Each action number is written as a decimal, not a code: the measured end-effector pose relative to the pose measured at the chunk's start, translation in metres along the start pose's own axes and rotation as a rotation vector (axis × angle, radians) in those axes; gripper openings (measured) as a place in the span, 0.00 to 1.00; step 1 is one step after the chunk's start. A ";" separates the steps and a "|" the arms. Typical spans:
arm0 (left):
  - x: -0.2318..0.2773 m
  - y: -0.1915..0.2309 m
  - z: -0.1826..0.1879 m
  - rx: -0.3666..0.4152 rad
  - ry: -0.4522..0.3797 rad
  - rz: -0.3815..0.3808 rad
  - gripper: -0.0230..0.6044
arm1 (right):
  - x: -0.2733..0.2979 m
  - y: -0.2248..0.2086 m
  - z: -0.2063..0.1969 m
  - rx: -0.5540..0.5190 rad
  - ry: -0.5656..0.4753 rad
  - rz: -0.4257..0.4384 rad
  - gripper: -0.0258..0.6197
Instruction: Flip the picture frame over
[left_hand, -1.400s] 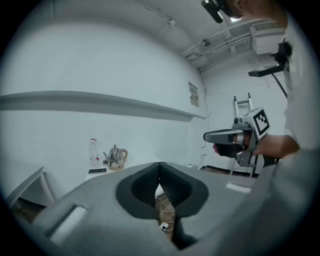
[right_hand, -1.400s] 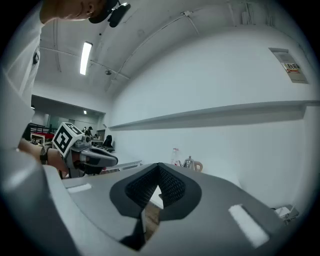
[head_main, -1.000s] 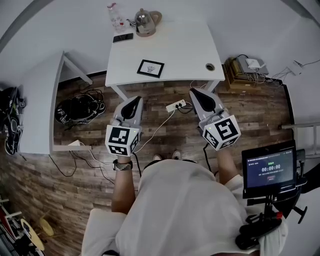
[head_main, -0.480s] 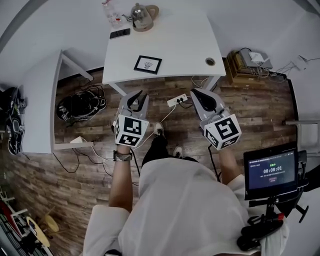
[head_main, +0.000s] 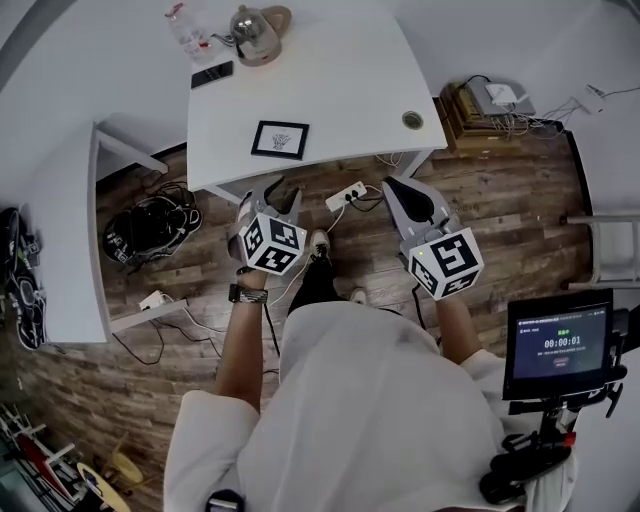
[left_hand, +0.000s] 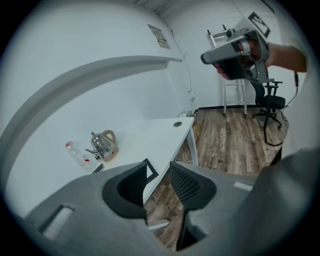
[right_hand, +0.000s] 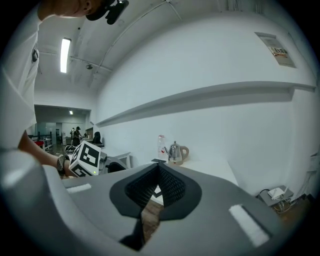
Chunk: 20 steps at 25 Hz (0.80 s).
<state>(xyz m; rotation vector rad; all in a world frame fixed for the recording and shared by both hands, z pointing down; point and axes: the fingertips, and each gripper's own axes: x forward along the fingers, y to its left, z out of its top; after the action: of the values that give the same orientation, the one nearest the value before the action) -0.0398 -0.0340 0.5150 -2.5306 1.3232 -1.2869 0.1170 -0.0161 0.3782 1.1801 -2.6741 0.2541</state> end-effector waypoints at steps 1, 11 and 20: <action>0.022 0.014 -0.008 0.011 0.022 -0.023 0.26 | 0.023 -0.008 -0.002 0.011 0.020 -0.009 0.04; 0.112 0.019 -0.059 0.125 0.190 -0.053 0.37 | 0.053 -0.029 -0.035 0.068 0.084 -0.072 0.04; 0.142 -0.011 -0.072 0.347 0.267 -0.104 0.40 | 0.053 -0.018 -0.058 0.123 0.123 -0.061 0.04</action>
<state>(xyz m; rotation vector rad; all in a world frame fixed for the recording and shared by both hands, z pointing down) -0.0375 -0.0995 0.6603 -2.2742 0.9047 -1.7494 0.1024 -0.0513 0.4491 1.2361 -2.5430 0.4710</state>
